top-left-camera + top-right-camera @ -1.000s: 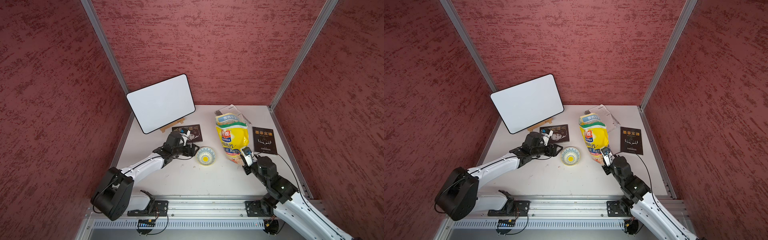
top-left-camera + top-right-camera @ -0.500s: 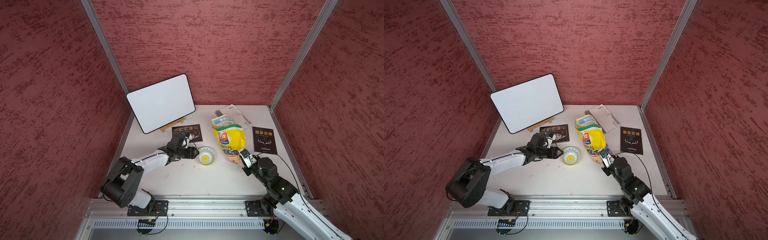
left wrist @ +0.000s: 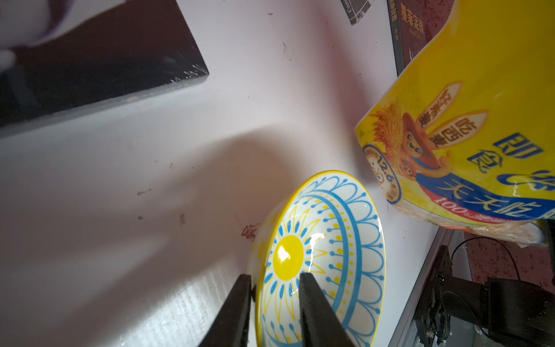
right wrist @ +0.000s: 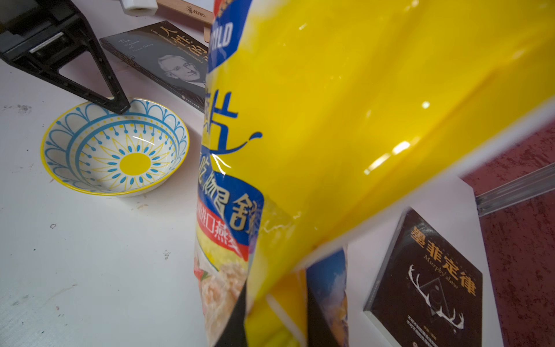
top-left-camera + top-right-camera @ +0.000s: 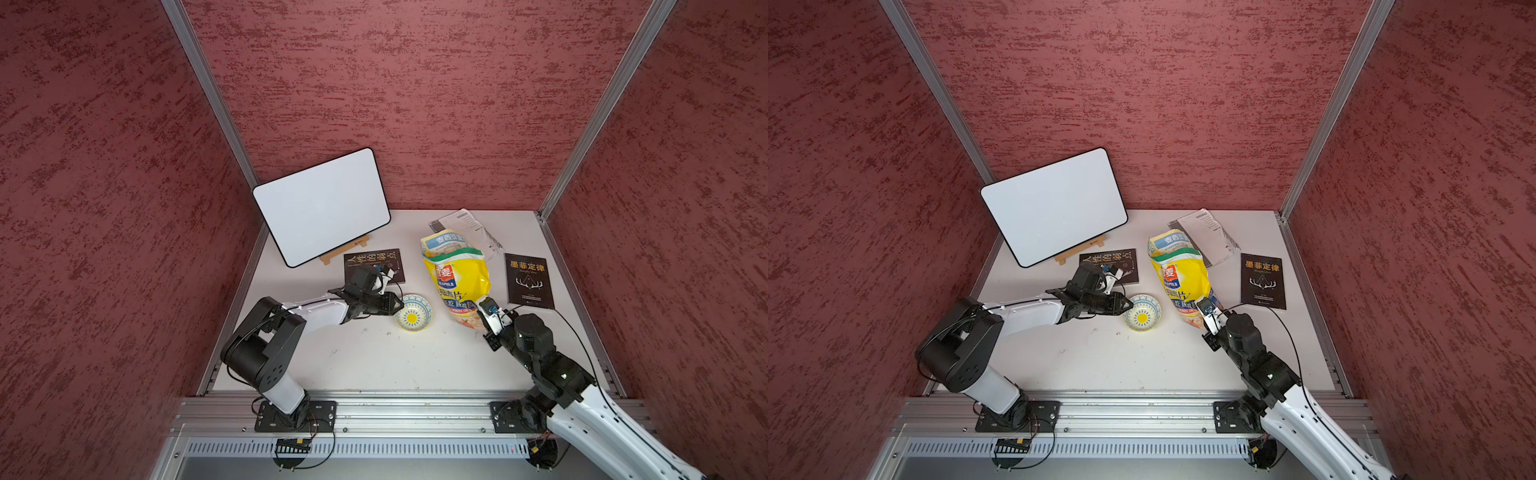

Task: Pour the oats into the breakfast bowl
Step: Pick up the bowl from the center of the board, then place the bowl at the center of the board.

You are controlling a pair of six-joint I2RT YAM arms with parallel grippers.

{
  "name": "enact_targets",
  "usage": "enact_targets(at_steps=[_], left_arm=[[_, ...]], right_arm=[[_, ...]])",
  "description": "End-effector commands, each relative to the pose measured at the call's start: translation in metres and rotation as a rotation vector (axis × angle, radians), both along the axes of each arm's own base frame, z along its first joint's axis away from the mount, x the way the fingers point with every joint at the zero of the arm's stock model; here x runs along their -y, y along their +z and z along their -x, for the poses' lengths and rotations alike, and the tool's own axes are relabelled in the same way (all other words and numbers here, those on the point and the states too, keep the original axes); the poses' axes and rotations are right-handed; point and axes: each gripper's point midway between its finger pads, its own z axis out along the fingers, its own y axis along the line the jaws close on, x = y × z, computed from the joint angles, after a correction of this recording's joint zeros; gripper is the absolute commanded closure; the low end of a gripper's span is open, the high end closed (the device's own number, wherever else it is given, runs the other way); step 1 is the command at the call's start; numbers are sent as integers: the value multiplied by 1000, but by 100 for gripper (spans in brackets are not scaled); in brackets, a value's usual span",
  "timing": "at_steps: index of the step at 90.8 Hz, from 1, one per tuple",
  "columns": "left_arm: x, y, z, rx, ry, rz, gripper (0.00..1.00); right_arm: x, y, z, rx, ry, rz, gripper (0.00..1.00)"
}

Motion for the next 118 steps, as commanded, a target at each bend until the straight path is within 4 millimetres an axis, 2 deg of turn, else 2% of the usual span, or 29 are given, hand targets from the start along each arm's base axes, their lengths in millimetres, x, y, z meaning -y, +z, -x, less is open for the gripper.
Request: enact_targets(at_steps=[1, 23, 43, 60, 87, 118], left_arm=[[8, 5, -4, 16, -24, 16, 73], [5, 1, -6, 22, -15, -14, 88], [-5, 9, -3, 44, 0, -47, 100], [-26, 15, 3, 58, 35, -95, 100], [-88, 28, 6, 68, 183, -159, 100], [-114, 24, 13, 50, 238, -201, 100]], right_arm=[[-9, 102, -14, 307, -1, -215, 100], [-14, 105, -16, 298, 20, -206, 100], [-18, 112, -15, 283, 44, -196, 100], [-22, 112, -14, 270, 67, -183, 100], [-37, 123, -6, 232, 176, -142, 100], [-50, 124, -1, 159, 278, -132, 100]])
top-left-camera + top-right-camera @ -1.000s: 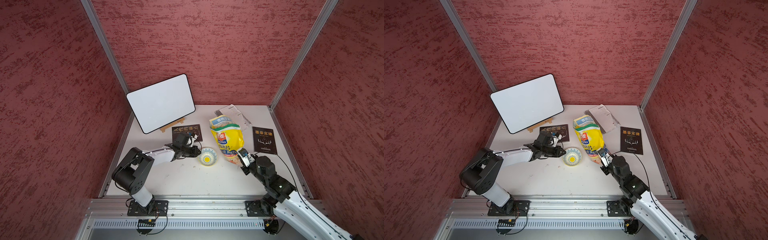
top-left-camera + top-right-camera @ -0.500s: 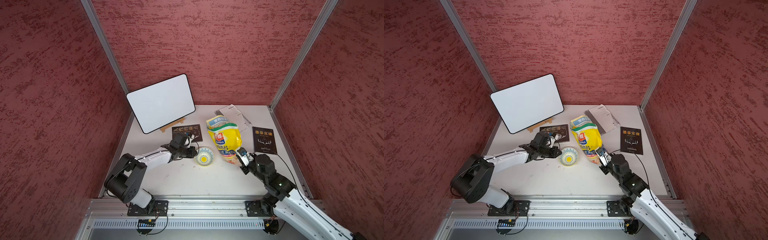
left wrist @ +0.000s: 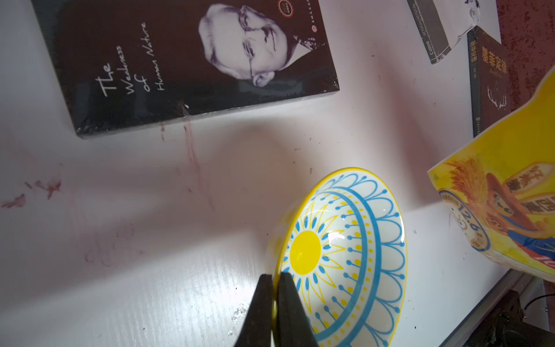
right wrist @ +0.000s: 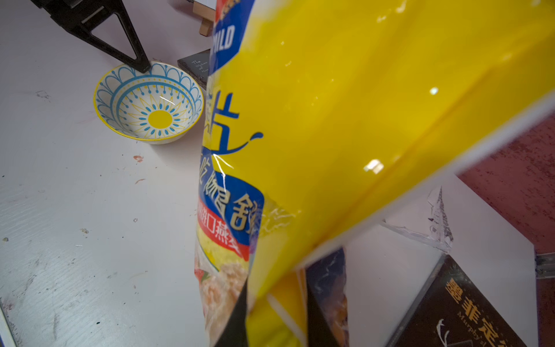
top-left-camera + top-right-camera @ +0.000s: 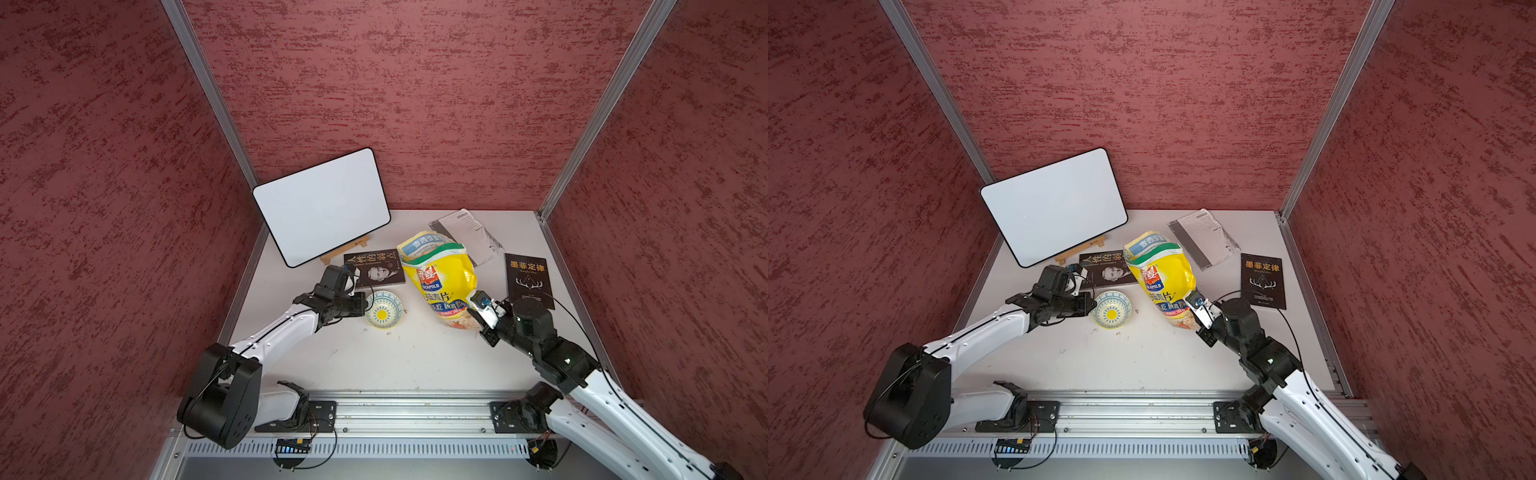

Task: Pour the oats into the breakfast bowl
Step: Place the bowl at the center of the board.

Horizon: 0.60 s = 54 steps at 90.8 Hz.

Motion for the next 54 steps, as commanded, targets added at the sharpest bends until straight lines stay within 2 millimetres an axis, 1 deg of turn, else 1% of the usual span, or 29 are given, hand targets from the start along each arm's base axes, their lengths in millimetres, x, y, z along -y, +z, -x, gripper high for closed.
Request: enact_targets(at_steps=[1, 12, 21, 27, 37, 48, 54], left_arm=[[-5, 3, 2, 18, 0, 3, 100], [-4, -4, 7, -8, -4, 15, 100], [-7, -10, 8, -9, 7, 11, 100], [-9, -11, 8, 1, 17, 11, 94], [-7, -12, 8, 13, 22, 35, 85], [-7, -15, 8, 15, 22, 43, 76], [-9, -13, 8, 22, 23, 43, 71]], right_arm=[[-15, 90, -10, 222, 64, -161, 100], [-21, 85, -13, 156, 115, -152, 100], [-20, 89, -16, 116, 139, -145, 100], [-18, 93, -19, 90, 140, -139, 100], [-20, 103, -15, 64, 168, -121, 100], [-19, 97, -10, 20, 194, -69, 100], [-19, 95, -9, 3, 205, -51, 100]])
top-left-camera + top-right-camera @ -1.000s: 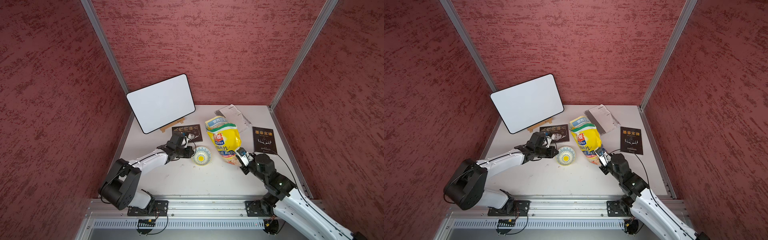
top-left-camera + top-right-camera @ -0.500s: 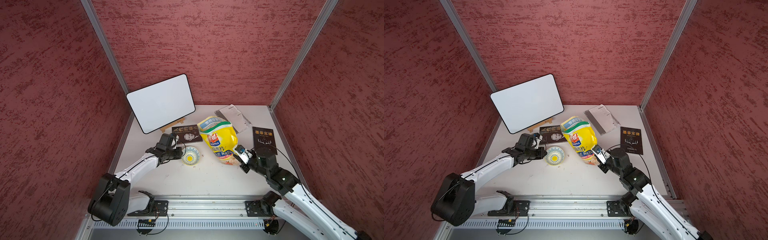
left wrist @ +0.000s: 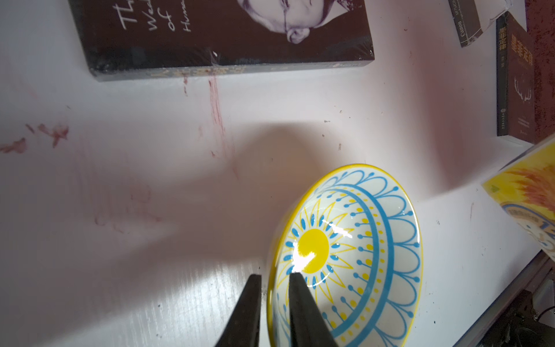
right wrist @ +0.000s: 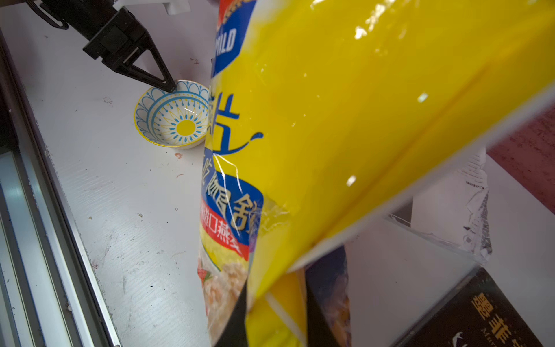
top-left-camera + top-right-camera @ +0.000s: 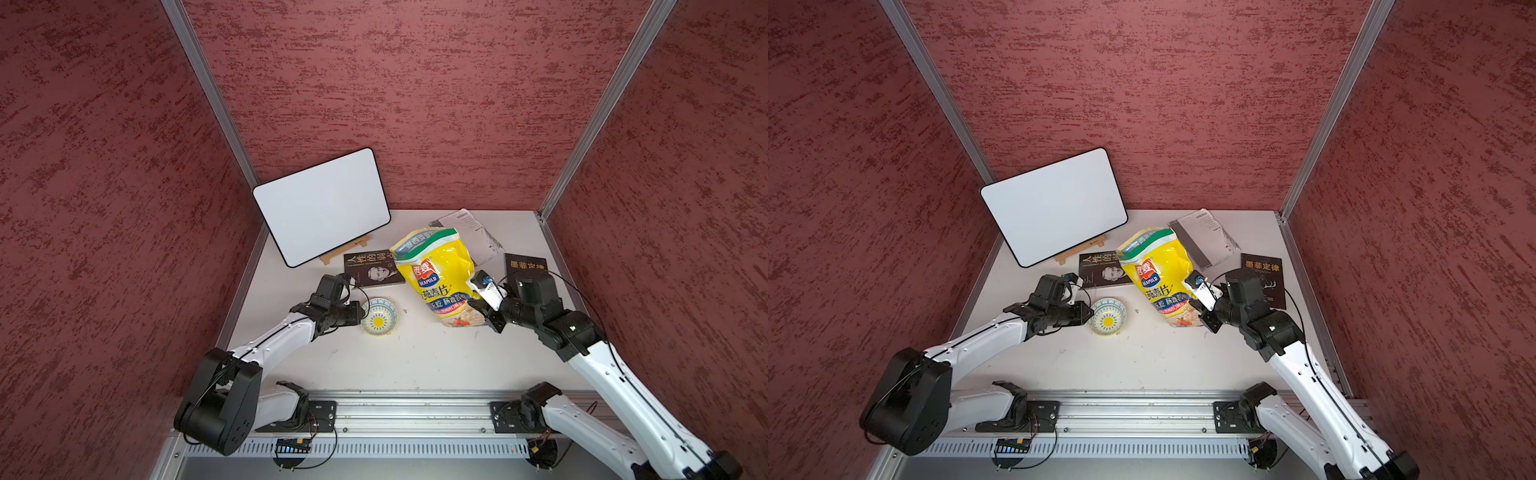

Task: Pour the oats into the breakfast bowl
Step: Place the bowl at the center of the board.

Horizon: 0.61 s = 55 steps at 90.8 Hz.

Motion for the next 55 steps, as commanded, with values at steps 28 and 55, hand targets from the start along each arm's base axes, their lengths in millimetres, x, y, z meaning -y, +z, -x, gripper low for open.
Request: enact_targets(at_steps=[28, 55], left_arm=[[-18, 61, -19, 206, 87, 95, 42], [-51, 113, -35, 392, 221, 120, 34]], right_arm=[[-11, 58, 9, 85, 145, 10, 100], [-12, 56, 23, 65, 229, 76, 100]])
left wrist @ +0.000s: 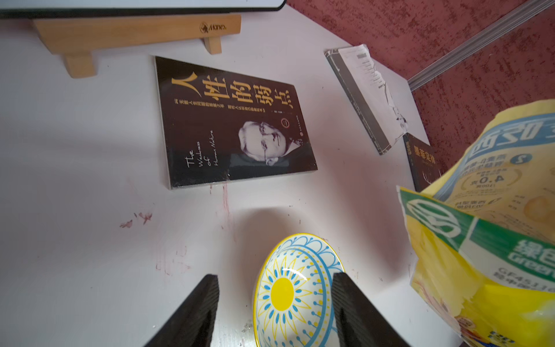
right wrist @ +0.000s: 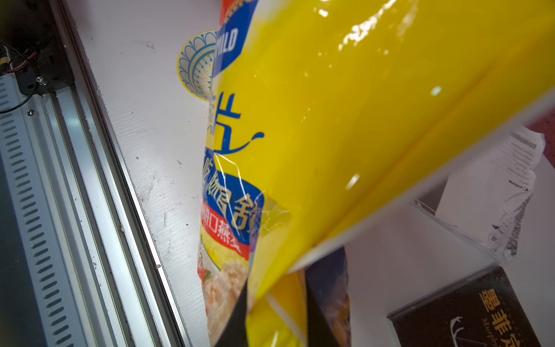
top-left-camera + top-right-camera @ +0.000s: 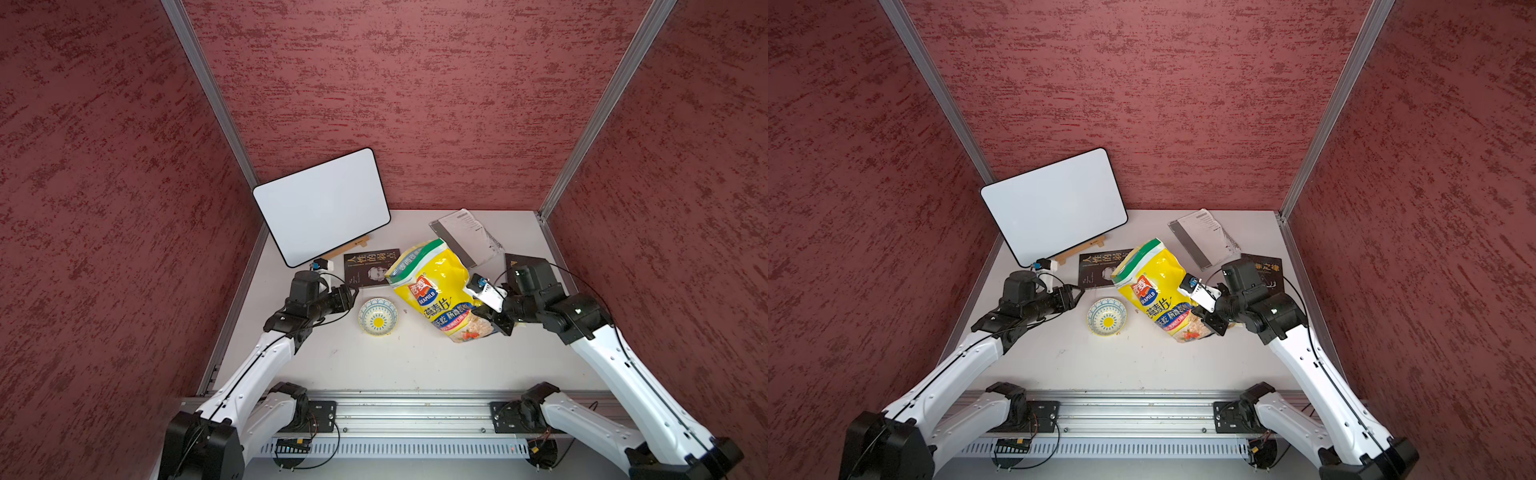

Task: Pour the oats into the breakfast bowl
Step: Place the bowl at the center of the board, then pour the oats into the bowl.

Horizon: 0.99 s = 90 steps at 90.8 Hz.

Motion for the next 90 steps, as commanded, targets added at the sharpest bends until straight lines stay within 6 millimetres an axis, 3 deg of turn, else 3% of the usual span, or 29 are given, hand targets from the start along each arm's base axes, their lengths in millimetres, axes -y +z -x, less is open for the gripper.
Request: enact_targets(at_steps=[1, 34, 54, 90], left_arm=[[-14, 19, -8, 76, 62, 3, 34], [-29, 33, -9, 119, 97, 24, 30], [-30, 29, -8, 113, 96, 28, 30], [-33, 31, -8, 124, 102, 28, 30]], right_arm=[[-18, 56, -3, 187, 111, -96, 100], [-23, 50, 6, 145, 222, 96, 100], [-23, 63, -1, 161, 257, 191, 100], [-31, 67, -20, 188, 335, 396, 100]])
